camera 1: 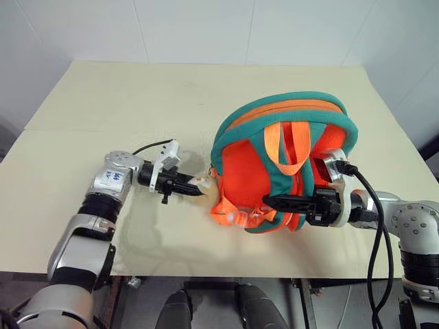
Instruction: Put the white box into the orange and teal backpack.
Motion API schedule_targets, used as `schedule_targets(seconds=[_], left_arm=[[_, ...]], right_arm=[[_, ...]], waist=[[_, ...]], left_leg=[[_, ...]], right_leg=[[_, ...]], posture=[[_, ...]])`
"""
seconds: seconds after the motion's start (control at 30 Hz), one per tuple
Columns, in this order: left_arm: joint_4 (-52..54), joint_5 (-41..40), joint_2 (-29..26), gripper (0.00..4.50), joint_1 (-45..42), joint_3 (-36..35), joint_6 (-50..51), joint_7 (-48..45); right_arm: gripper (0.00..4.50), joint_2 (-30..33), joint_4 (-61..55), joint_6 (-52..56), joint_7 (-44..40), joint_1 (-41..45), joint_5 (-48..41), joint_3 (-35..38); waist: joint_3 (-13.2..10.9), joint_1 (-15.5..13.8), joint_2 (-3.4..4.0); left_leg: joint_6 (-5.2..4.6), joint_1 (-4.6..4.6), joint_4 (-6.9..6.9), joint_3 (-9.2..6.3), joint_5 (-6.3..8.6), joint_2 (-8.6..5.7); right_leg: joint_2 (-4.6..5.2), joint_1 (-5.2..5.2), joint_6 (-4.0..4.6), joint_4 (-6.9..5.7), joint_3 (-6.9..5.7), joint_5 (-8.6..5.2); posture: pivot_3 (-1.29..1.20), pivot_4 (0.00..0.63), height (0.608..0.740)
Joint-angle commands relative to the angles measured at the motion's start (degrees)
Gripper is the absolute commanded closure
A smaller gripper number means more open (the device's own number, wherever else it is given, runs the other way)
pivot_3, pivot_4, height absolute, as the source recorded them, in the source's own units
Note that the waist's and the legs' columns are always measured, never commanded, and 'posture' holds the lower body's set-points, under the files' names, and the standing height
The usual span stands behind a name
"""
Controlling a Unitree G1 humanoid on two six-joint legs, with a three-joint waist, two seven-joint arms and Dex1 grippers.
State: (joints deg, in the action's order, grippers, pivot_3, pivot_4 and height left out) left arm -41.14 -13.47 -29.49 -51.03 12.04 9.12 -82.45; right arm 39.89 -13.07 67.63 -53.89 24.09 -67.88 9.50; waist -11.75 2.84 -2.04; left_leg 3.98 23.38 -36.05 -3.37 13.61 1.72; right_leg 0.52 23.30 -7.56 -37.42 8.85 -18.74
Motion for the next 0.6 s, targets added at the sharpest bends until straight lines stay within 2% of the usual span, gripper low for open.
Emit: schedule_targets(seconds=[0.03,0.23,0.33,0.43,0.6], left_arm=[[1.5,3.5,1.9,3.71,3.1,2.0,-3.5,1.3],[13.8,-1.3,-0.8,3.71,7.5,-4.5,-2.8,2.9],[18.6,-2.9,-2.6,3.71,9.2,-6.9,-0.8,3.7],[24.8,-4.8,-6.0,2.77,11.1,-8.2,4.2,3.1],[32.1,-7.5,-9.4,1.23,14.3,-12.0,6.3,4.7]], right_arm=[[4.38,-0.5,-2.3,-1.6,0.9,-0.3,-0.8,1.5],[4.38,0.7,-4.1,-6.9,1.1,0.0,4.2,1.6],[3.33,1.1,-5.0,-7.2,1.1,0.4,3.6,2.1],[2.4,2.0,-6.8,-9.5,1.1,-0.1,5.4,2.5],[0.77,5.7,-7.8,-13.9,-1.0,-1.8,7.9,5.6]], waist=[[0.0,-0.3,0.0],[0.0,-0.9,0.0],[0.0,-0.8,0.0],[0.0,-0.3,0.0],[0.0,0.2,0.0]], left_leg=[[0.0,-0.02,-0.01,0.0,0.0,-0.01],[0.0,-0.05,0.02,0.01,0.0,-0.01],[0.0,-0.02,0.08,0.0,0.0,0.01],[0.0,0.0,0.09,0.02,0.0,0.02],[0.0,0.03,0.1,0.02,0.0,0.03]], right_leg=[[0.01,-0.04,-0.01,0.02,0.01,0.01],[0.03,-0.13,-0.05,0.11,0.01,0.02],[0.01,-0.02,-0.03,0.09,0.0,0.02],[0.01,0.01,-0.03,0.06,0.01,0.02],[0.02,0.06,-0.01,0.04,0.0,0.0]], posture=[[0.0,0.15,0.74],[0.0,0.15,0.74],[0.0,0.15,0.74],[0.0,0.15,0.74],[0.0,0.15,0.74]])
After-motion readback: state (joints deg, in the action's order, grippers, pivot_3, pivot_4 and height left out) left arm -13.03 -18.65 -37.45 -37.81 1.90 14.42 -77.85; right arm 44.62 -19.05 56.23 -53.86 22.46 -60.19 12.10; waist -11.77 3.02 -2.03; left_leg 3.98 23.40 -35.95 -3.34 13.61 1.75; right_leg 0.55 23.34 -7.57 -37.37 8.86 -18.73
